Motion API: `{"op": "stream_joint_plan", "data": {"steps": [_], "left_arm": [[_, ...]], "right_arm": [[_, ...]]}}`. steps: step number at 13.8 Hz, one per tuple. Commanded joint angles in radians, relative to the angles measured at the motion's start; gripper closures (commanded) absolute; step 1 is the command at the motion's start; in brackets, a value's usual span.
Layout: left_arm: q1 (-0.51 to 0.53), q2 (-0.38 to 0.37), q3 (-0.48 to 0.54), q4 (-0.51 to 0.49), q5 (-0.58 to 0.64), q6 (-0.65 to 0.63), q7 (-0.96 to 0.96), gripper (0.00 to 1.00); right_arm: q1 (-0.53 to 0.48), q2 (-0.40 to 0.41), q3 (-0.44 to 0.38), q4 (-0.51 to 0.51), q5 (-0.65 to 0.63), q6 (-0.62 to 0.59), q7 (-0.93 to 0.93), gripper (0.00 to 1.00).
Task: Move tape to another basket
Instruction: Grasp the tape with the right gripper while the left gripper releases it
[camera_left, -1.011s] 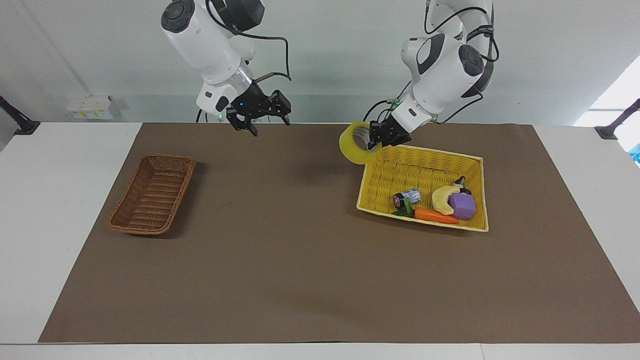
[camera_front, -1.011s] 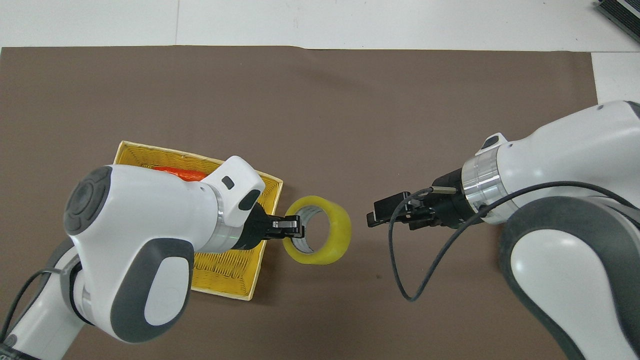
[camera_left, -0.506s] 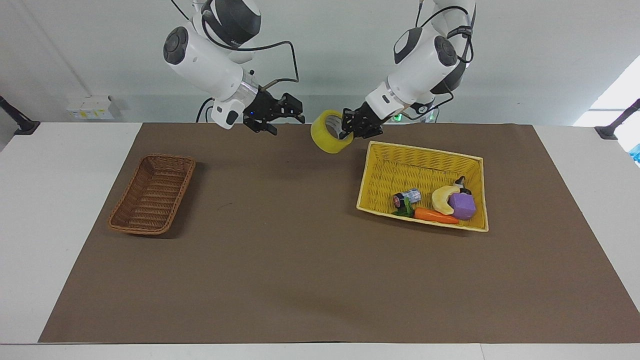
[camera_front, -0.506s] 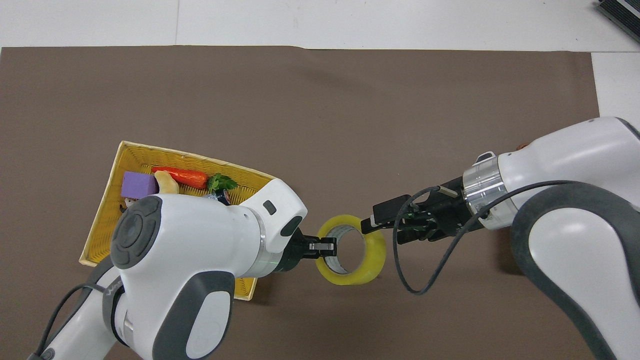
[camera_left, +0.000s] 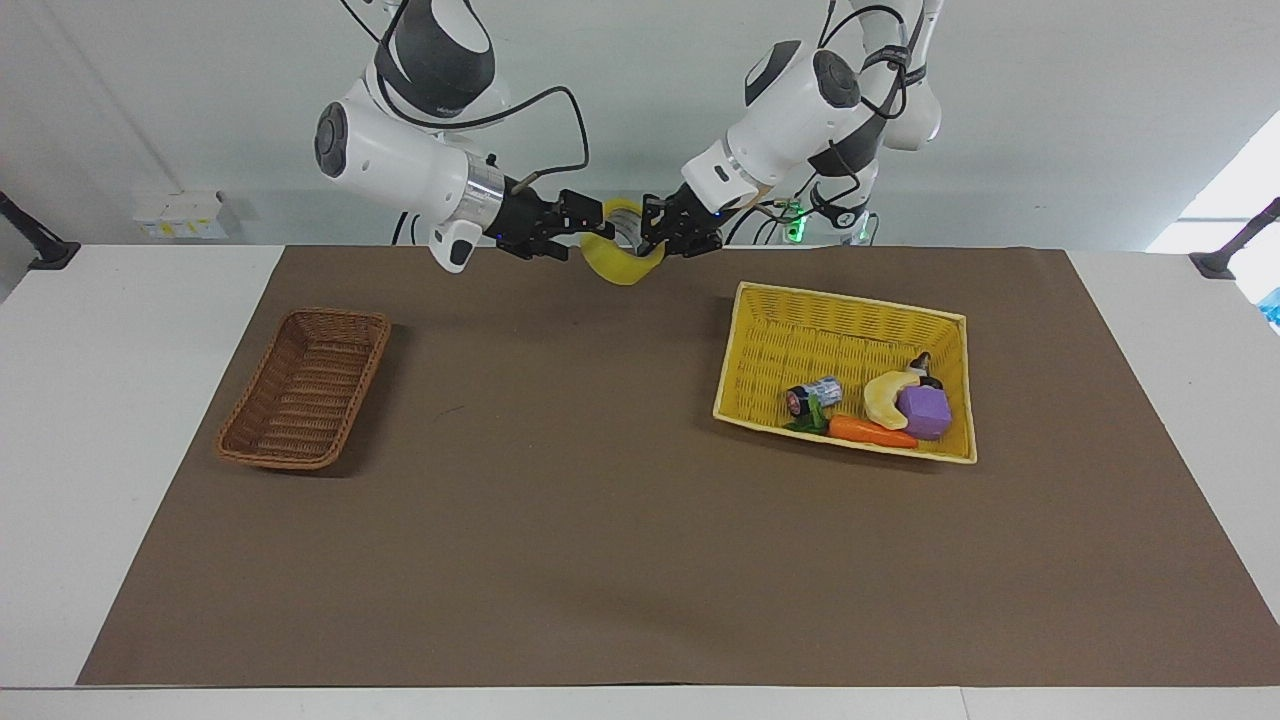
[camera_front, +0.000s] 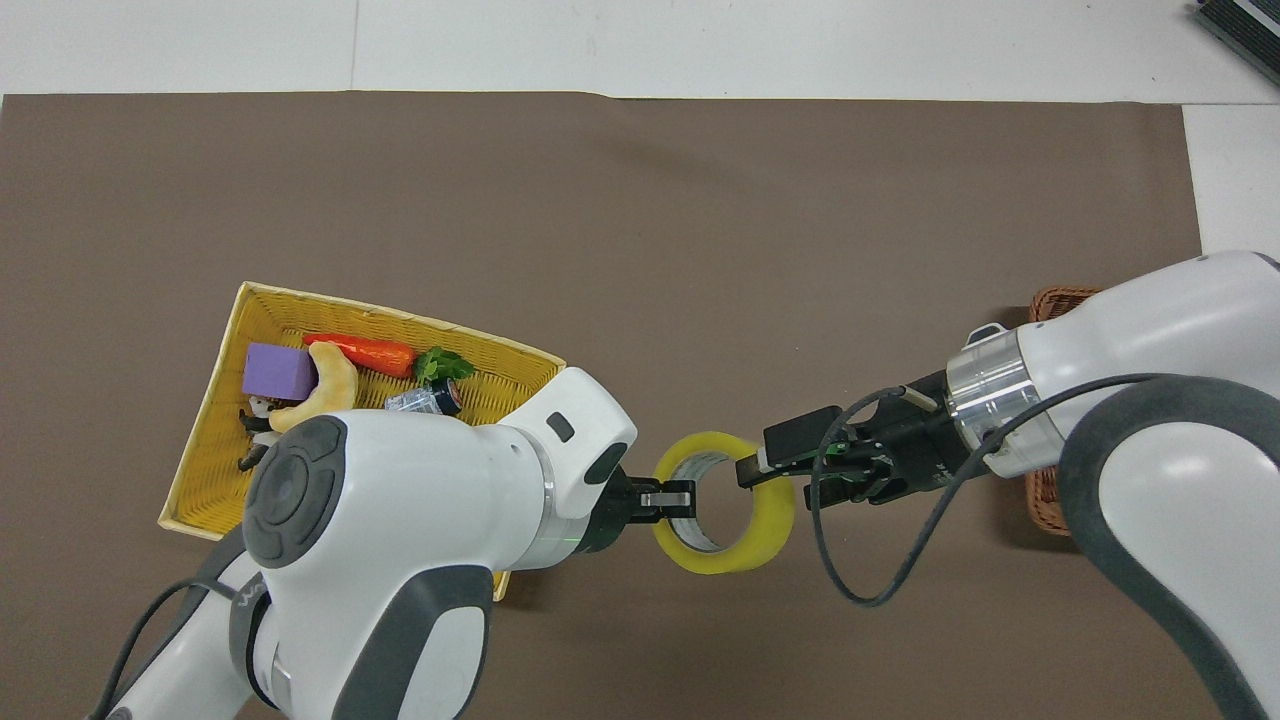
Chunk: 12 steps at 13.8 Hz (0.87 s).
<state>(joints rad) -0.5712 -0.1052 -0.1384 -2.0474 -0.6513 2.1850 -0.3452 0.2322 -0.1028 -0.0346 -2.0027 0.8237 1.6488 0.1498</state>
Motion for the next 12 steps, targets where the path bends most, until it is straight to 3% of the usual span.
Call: {"op": "stream_joint_plan", "data": {"steps": [1, 2, 4, 8, 10, 12], "left_arm": [[-0.022, -0.021, 0.007, -0.005, -0.022, 0.019, -0.018, 1.00], [-0.022, -0.021, 0.003, -0.002, -0.022, 0.021, -0.021, 1.00], [-0.022, -0.021, -0.006, 0.000, -0.033, 0.021, -0.026, 1.00], [-0.022, -0.021, -0.007, -0.002, -0.033, 0.019, -0.028, 1.00], [-0.022, -0.021, -0.007, -0.002, -0.033, 0.019, -0.028, 1.00], [-0.015, -0.019, -0.007, 0.006, -0.040, 0.025, -0.028, 0.01]], "right_arm": [[-0.019, -0.029, 0.005, -0.033, 0.028, -0.014, -0.010, 0.00], [-0.018, -0.031, 0.005, -0.033, 0.029, -0.014, -0.010, 0.00], [-0.013, -0.031, 0.005, -0.033, 0.028, -0.012, -0.006, 0.22], [-0.016, -0.020, 0.005, -0.019, 0.019, -0.014, 0.001, 0.98], [-0.024, -0.002, 0.002, 0.013, 0.009, -0.043, 0.005, 1.00], [-0.047, 0.021, 0.002, 0.064, -0.050, -0.079, 0.004, 1.00]]}}
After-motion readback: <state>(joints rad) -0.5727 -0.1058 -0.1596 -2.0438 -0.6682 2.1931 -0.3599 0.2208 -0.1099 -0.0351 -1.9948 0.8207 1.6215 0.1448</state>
